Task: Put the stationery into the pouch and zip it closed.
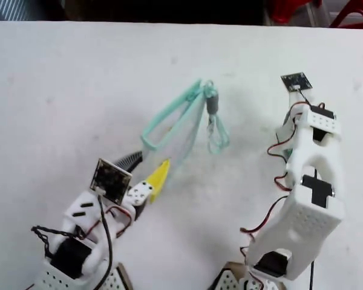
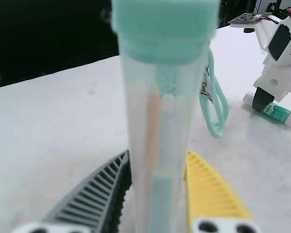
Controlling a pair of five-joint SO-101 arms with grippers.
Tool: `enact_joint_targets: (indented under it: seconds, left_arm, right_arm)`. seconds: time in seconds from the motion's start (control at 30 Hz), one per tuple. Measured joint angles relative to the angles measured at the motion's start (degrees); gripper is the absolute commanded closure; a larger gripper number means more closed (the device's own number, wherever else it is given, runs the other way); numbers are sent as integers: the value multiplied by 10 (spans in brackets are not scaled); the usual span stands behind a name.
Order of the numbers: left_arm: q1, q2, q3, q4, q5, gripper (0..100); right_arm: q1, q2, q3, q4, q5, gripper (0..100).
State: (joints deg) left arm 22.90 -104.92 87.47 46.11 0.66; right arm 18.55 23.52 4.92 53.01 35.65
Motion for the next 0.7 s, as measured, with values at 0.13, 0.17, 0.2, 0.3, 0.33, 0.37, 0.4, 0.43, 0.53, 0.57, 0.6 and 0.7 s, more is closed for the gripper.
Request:
enact_joint_targets:
  seconds: [0.13,0.17,0.2,0.3,0.33,0.37,0.4,0.43,0.53,0.57,0.6,0.7]
  left_arm:
    - [0,0,0,0,0,823]
    - [0,0,0,0,0,823]
    - [0,0,0,0,0,823]
    - [0,0,0,0,0,823]
    - [0,0,0,0,0,823]
    - [0,0,0,0,0,823]
    - [0,0,0,0,0,823]
    - [0,0,0,0,0,823]
    - [0,0,0,0,0,823]
    - [0,0,0,0,0,823]
    - [0,0,0,0,0,823]
    - [0,0,0,0,0,823]
  right_arm:
    - [0,2,-9,2,0,950]
    - [0,2,-10,2,0,982]
    - [0,2,-10,2,0,983]
    - [0,2,-11,2,0,983]
    - [0,2,-16,4,0,981]
    - [0,3,-22,9,0,981]
    - [0,3,-28,18,0,981]
    - [0,3,-36,28,0,981]
    - [0,-11,-50,69,0,981]
    - [0,-24,-50,77,0,981]
    - [0,-39,-50,85,-1,981]
    - [0,-91,-51,110,-2,981]
